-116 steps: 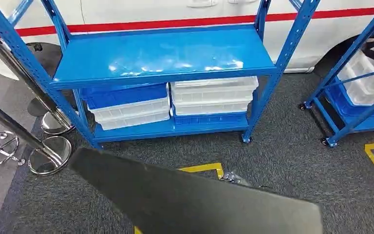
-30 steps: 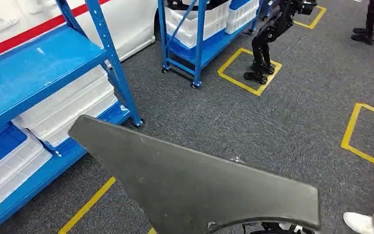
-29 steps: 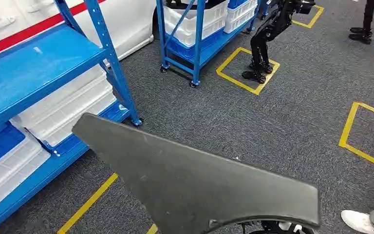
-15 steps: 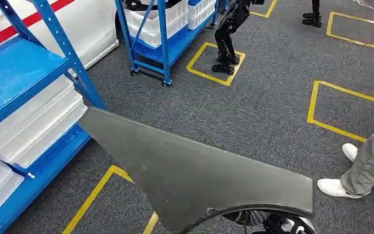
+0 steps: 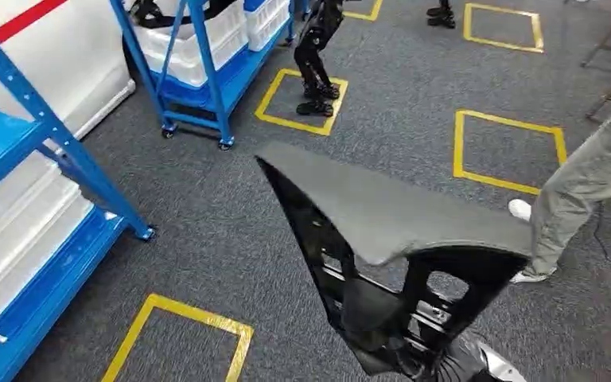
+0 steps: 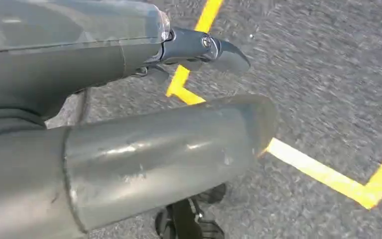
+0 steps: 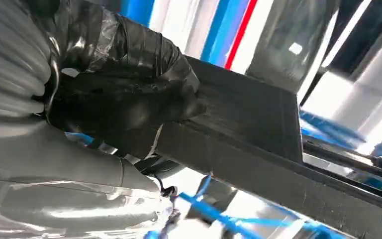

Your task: Take the parts from the cabinet and place them on the table.

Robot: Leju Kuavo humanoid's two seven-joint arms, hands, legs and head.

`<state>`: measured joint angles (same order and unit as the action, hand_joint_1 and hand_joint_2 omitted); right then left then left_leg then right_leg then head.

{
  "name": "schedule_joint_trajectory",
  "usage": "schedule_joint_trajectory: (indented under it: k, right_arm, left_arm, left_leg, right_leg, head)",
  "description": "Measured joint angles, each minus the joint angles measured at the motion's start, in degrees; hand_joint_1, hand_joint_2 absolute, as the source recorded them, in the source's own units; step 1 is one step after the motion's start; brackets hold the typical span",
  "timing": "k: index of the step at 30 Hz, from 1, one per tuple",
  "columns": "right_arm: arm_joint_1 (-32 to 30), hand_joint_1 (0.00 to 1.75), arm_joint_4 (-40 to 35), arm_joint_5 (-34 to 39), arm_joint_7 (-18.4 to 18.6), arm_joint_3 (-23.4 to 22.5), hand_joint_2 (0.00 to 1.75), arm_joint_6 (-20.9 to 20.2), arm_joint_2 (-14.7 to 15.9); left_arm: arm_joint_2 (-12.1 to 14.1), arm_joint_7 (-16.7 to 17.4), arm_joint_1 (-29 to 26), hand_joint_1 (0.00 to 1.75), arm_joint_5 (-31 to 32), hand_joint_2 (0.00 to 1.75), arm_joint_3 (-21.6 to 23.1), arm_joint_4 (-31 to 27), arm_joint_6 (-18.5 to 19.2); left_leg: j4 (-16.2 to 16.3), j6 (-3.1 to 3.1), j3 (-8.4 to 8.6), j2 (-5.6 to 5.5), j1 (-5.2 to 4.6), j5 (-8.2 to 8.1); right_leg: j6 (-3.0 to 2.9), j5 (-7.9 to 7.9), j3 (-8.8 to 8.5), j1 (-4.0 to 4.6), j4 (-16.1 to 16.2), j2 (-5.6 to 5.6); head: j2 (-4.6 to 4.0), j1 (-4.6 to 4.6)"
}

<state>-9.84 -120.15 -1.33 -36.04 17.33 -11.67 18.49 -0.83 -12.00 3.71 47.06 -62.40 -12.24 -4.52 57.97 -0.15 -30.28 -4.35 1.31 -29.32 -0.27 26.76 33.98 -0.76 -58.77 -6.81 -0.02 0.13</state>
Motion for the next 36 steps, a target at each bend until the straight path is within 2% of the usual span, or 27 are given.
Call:
schedule_joint_trajectory:
  k: [2, 3, 4, 5, 7, 8, 9, 11, 12, 13, 14, 17, 18, 19, 20, 21, 22, 23, 24, 26, 27, 28, 29, 32, 33, 35, 36]
  right_arm:
    - [-1.25, 1.75, 0.00, 0.15, 0.00, -0.81, 1.75, -0.04, -0.18]
    - [-1.67, 1.75, -0.02, 0.15, 0.00, -1.18, 1.75, -0.24, -0.17]
    - [-1.74, 1.75, -0.02, 0.15, -0.02, -1.51, 1.75, -0.31, -0.17]
    - [-1.73, 1.75, -0.02, 0.15, 0.00, -1.75, 1.75, -0.37, -0.20]
    - [-1.98, 1.75, 0.00, 0.17, -0.02, -1.88, 1.75, -0.55, -0.24]
    - [-2.22, 1.75, 0.00, 0.17, 0.00, -1.92, 1.75, -0.52, -0.24]
    - [-2.44, 1.75, 0.00, 0.17, 0.00, -2.01, 1.75, -0.52, -0.26]
    - [-2.56, 1.75, 0.00, 0.17, 0.00, -2.21, 1.75, -0.50, -0.26]
    - [-2.56, 1.75, 0.00, 0.17, 0.00, -2.27, 1.75, -0.50, -0.26]
    - [-2.49, 1.75, 0.00, 0.20, 0.00, -2.31, 1.75, -0.50, -0.26]
    - [-2.55, 1.75, -0.02, 0.20, 0.00, -2.34, 1.75, -0.48, -0.28]
    - [-2.71, 1.75, -0.07, 0.24, 0.00, -2.58, 1.75, -0.46, -0.31]
    - [-2.75, 1.75, -0.31, 0.24, 0.00, -2.64, 1.75, -0.44, -0.33]
    - [-2.79, 1.75, -0.44, 0.28, -0.04, -2.64, 1.75, -0.41, -0.39]
    - [-2.61, 1.75, -0.46, 0.31, -0.04, -2.64, 1.75, -0.39, -0.42]
    - [-2.63, 1.75, -0.46, 0.31, -0.02, -2.64, 1.75, -0.39, -0.46]
    - [-2.73, 1.75, -0.46, 0.31, 0.00, -2.64, 1.75, -0.41, -0.52]
    - [-2.77, 1.75, -0.46, 0.31, 0.00, -2.64, 1.75, -0.41, -0.57]
    - [-2.79, 1.75, -0.46, 0.31, 0.00, -2.64, 1.75, -0.78, -0.57]
    - [-2.80, 1.75, -0.46, 0.28, 0.00, -2.64, 1.75, -1.53, -0.81]
    - [-2.80, 1.75, -0.46, 0.24, 0.00, -2.64, 1.75, -1.92, -1.01]
    - [-2.83, 1.75, -0.46, 0.22, 0.00, -2.64, 1.75, -2.10, -1.07]
    - [-2.69, 1.75, -0.46, 0.20, 0.02, -2.64, 1.75, -2.38, -1.07]
    - [-3.17, 1.75, -0.50, 0.11, 0.02, -2.66, 1.75, -2.99, -1.14]
    - [-3.21, 1.75, -0.50, 0.11, 0.02, -2.71, 1.75, -3.04, -1.11]
    - [-3.09, 1.75, -0.79, 0.15, 0.07, -2.71, 1.75, -3.83, -1.11]
    - [-2.98, 1.75, -0.81, 0.30, 0.13, -2.71, 1.75, -3.98, -1.14]
  left_arm:
    - [-0.26, -0.24, 0.16, 0.00, -0.20, 0.00, -0.13, 0.00, 0.17]
    - [-0.42, -0.31, 0.36, 0.00, -0.24, 0.00, -0.15, 0.00, 0.24]
    - [-0.50, -0.37, 0.43, 0.00, -0.24, 0.00, -0.22, 0.00, 0.24]
    - [-0.57, -0.39, 0.36, 0.00, -0.24, 0.00, -0.28, 0.00, 0.24]
    - [-0.68, -0.39, 0.10, 0.00, -0.26, 0.00, -0.46, 0.00, 0.24]
    - [-0.68, -0.37, 0.08, 0.00, -0.26, 0.00, -0.61, 0.00, 0.26]
    - [-0.68, -0.39, 0.14, 0.00, -0.26, 0.00, -0.70, 0.00, 0.26]
    - [-0.70, -0.39, 0.38, 0.00, -0.26, 0.00, -0.87, 0.00, 0.26]
    - [-0.76, -0.37, 0.48, 0.00, -0.26, 0.00, -0.98, 0.00, 0.26]
    - [-0.81, -0.39, 0.52, 0.00, -0.26, 0.00, -1.03, 0.00, 0.26]
    - [-0.94, -0.39, 0.52, 0.00, -0.26, 0.00, -1.09, 0.00, 0.28]
    - [-1.07, -0.39, 0.68, 0.00, -0.26, 0.00, -1.11, 0.00, 0.31]
    - [-1.13, -0.39, 0.76, 0.00, -0.26, 0.00, -1.11, 0.00, 0.31]
    - [-1.18, -0.39, 0.80, 0.00, -0.22, 0.00, -1.11, 0.00, 0.35]
    - [-1.27, -0.39, 0.73, 0.00, -0.24, 0.00, -1.11, 0.00, 0.39]
    - [-1.29, -0.39, 0.55, 0.00, -0.26, 0.00, -1.11, 0.00, 0.37]
    - [-1.27, -0.39, 0.39, 0.00, -0.26, 0.00, -1.11, 0.00, 0.37]
    - [-1.27, -0.37, 0.24, 0.00, -0.26, 0.00, -1.14, 0.00, 0.37]
    - [-1.29, -0.37, 0.16, 0.00, -0.30, 0.00, -1.14, 0.00, 0.35]
    - [-1.29, -0.31, 0.24, 0.00, -0.44, 0.00, -1.16, 0.00, 0.24]
    - [-1.29, -0.31, 0.27, 0.00, -0.66, 0.00, -1.20, 0.00, 0.22]
    - [-1.27, -0.31, 0.20, 0.00, -0.68, 0.00, -1.27, 0.00, 0.17]
    - [-1.27, -0.37, 0.15, 0.00, -0.68, 0.00, -1.38, 0.00, 0.15]
    - [-1.22, -0.70, 0.27, 0.00, -0.63, 0.00, -1.55, 0.00, 0.24]
    - [-1.22, -0.76, 0.39, 0.00, -0.63, 0.00, -1.55, 0.00, 0.31]
    - [-1.20, -0.87, 0.44, 0.00, -0.63, 0.00, -1.59, 0.00, 0.61]
    - [-1.18, -0.94, 0.21, 0.00, -0.63, 0.00, -1.66, 0.00, 0.64]
  left_leg:
    - [-0.26, 0.67, 0.14, 1.31, -0.18, 0.29]
    - [-0.90, 1.36, 0.39, 2.23, 0.09, 0.74]
    - [-1.02, 1.85, 0.46, 2.89, -0.08, 0.79]
    - [-1.02, 2.17, 0.44, 3.80, -0.31, 0.75]
    - [-0.98, 2.38, 0.33, 5.49, -0.64, 0.65]
    - [-0.97, 2.40, 0.30, 6.36, -0.75, 0.63]
    - [-0.97, 2.42, 0.32, 7.13, -0.85, 0.59]
    - [-0.97, 2.36, 0.55, 8.44, -0.94, 0.43]
    - [-0.97, 2.22, 0.78, 8.99, -0.95, 0.31]
    - [-0.98, 2.06, 0.99, 9.41, -1.01, 0.19]
    - [-0.84, 1.68, 0.97, 9.85, -1.36, -0.02]
    - [-1.08, 1.00, 1.41, 11.46, -1.26, -0.13]
    - [-0.84, 0.63, 1.19, 11.35, -1.35, -0.65]
    - [0.49, 0.34, 0.85, 8.14, -1.03, -1.80]
    - [3.87, 0.25, -0.57, 5.92, -0.86, -3.98]
    - [8.63, 0.12, -2.76, 4.95, -0.78, -6.41]
    - [13.09, -0.03, -4.89, 4.68, -0.78, -8.23]
    - [16.32, -0.17, -6.51, 4.67, -0.76, -9.02]
    - [17.08, -0.21, -7.01, 4.67, -0.71, -8.35]
    - [10.72, -0.31, -4.41, 4.40, -0.43, -3.39]
    - [5.45, -0.32, -2.07, 3.52, -0.20, -0.49]
    - [1.60, -0.32, -0.63, 0.86, 0.13, 0.69]
    - [0.31, -0.32, -0.02, -0.34, 0.04, 0.18]
    - [0.03, 0.62, 0.15, 1.31, -0.40, 0.27]
    - [-0.60, 1.22, 0.20, 2.01, -0.10, 0.66]
    - [-0.81, 1.93, 0.22, 3.45, -0.15, 0.85]
    - [-0.81, 2.14, 0.20, 4.32, -0.35, 0.81]
  right_leg:
    - [0.81, -0.45, 0.15, -0.08, 0.37, -1.34]
    - [0.94, 0.06, 0.24, -0.14, -0.15, 0.76]
    - [1.09, 1.43, 0.99, 0.21, -1.94, 4.31]
    - [1.28, 3.79, 2.76, 0.21, -5.72, 5.81]
    - [1.48, 7.88, 6.98, 0.00, -14.71, 6.25]
    - [1.54, 8.44, 8.25, -0.07, -17.47, 6.29]
    - [1.54, 7.52, 7.96, -0.08, -17.09, 6.39]
    - [1.21, 2.93, 3.28, 0.02, -8.68, 7.02]
    - [0.87, 0.79, 0.07, 0.16, -3.14, 8.14]
    - [0.47, 1.38, -1.67, 0.69, 0.43, 11.30]
    - [0.17, 1.05, -1.64, 1.09, 0.59, 11.25]
    - [-0.28, 0.96, -1.17, 1.34, 0.56, 9.16]
    - [-0.89, 0.49, -1.57, 0.51, 1.27, 8.51]
    - [-1.08, 0.31, -1.64, 0.59, 1.55, 8.03]
    - [-1.46, 0.18, -1.57, 0.55, 1.53, 7.57]
    - [-1.55, 0.17, -1.53, 0.57, 1.53, 6.86]
    - [-1.60, 0.19, -1.51, 0.62, 1.51, 6.20]
    - [-1.59, 0.19, -1.49, 0.62, 1.44, 5.45]
    - [-1.59, 0.19, -1.51, 0.59, 1.37, 4.66]
    - [-1.44, 0.31, -1.61, 0.46, 1.00, 3.03]
    - [-1.20, 0.46, -1.65, 0.39, 0.72, 2.23]
    - [-0.91, 0.64, -1.45, 0.31, 0.46, 1.64]
    - [-0.55, 0.69, -1.06, 0.57, -0.13, 0.88]
    - [0.70, -0.20, -0.35, 0.06, 0.59, -0.99]
    - [0.95, -0.19, -0.11, 0.12, 0.49, -1.50]
    - [1.29, 2.64, 1.43, 0.41, -3.30, 4.27]
    - [1.55, 5.10, 3.54, 0.35, -7.85, 5.53]
  head:
    - [0.00, 0.00]
    - [0.00, -0.02]
    - [0.00, 0.02]
    - [0.00, 0.00]
    - [0.00, 0.00]
    - [0.00, 0.00]
    - [0.00, 0.00]
    - [0.00, 0.00]
    - [0.00, 0.00]
    - [0.00, 0.00]
    - [0.00, 0.00]
    - [0.00, 0.00]
    - [0.00, -0.02]
    - [0.00, -0.02]
    - [0.00, -0.02]
    - [0.00, -0.02]
    - [0.00, -0.02]
    - [0.00, -0.02]
    - [0.00, -0.02]
    - [0.00, -0.02]
    - [0.00, -0.02]
    - [0.00, -0.02]
    - [0.00, 0.00]
    - [0.00, -0.02]
    - [0.00, 0.00]
    - [0.00, 0.00]
    - [0.00, 0.02]
